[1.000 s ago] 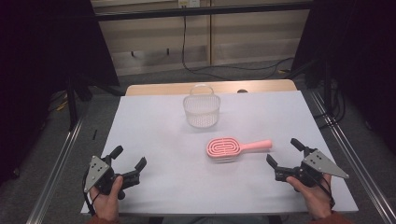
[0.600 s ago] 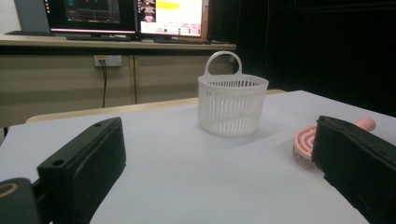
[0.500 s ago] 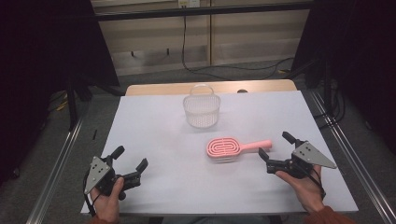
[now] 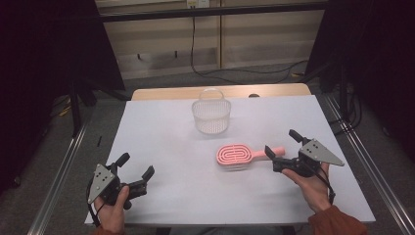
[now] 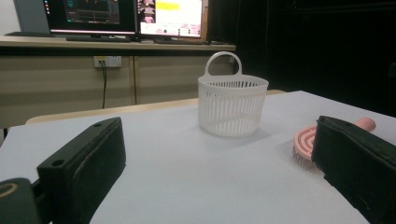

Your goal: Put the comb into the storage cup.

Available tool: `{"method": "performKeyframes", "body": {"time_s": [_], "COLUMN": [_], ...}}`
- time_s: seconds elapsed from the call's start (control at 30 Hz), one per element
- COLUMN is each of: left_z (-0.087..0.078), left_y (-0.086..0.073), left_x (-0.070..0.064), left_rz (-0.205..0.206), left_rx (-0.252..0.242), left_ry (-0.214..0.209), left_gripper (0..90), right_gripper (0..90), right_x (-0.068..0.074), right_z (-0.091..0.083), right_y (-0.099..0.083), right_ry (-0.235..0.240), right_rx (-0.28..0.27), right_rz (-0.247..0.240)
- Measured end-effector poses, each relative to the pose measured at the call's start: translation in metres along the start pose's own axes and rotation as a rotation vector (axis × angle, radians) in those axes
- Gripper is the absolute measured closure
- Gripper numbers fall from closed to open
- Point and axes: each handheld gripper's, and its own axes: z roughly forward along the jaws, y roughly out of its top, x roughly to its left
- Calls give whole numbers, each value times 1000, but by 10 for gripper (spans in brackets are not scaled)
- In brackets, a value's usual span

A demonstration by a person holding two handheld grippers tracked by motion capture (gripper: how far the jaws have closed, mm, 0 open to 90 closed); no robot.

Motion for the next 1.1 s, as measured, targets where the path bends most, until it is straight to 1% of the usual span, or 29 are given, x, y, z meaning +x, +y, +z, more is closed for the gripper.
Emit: {"method": "performKeyframes", "body": {"time_s": [0.1,0.2,0.23,0.27,0.37,0.5,0.6,0.63,0.7,0.73,0.77,0.83,0.9,0.97,1.0,1.03,1.07,1.1], "left_z": [0,1,1,1,2,3,3,3,3,3,3,3,3,3,3,3,3,3], "left_y": [0,0,0,0,0,0,0,0,-1,-1,-1,0,-1,-1,-1,-1,0,0], "left_x": [0,0,0,0,1,0,0,1,1,0,0,1,1,1,1,1,1,0], "left_rz": [3,5,-1,0,6,4,2,2,2,2,0,0,0,0,-2,-2,-2,-6], "left_rx": [5,6,5,5,9,6,5,5,5,4,5,4,5,9,8,5,4,1], "left_ry": [2,-2,-2,-2,-1,-3,-5,-5,-4,-5,-8,-10,-8,-9,-9,-10,-10,-11], "left_gripper": [30,30,30,30,30,30,30,30,30,30,30,30,30,30,30,30,30,30], "right_gripper": [26,30,31,32,41,48,61,76,87,95,95,135,145,182,194,224,224,272], "right_x": [-3,-5,-6,-7,-11,-13,-15,-16,-16,-17,-17,-16,-16,-15,-15,-15,-15,-16], "right_z": [6,9,11,14,22,28,31,34,36,37,37,39,40,40,41,42,42,42], "right_y": [6,8,10,11,14,18,22,23,19,18,18,14,14,13,13,12,12,11], "right_ry": [-8,-7,-12,-13,-22,-26,-31,-33,-33,-25,-25,-15,-16,-4,-4,-7,-7,-6], "right_rx": [-8,-3,-1,-2,-4,1,-8,-30,-30,-14,-14,9,10,9,9,19,19,26], "right_rz": [-1,-8,-11,-19,-11,-21,-23,-13,-5,-17,-17,-24,-26,-30,-31,-38,-38,-38]}}
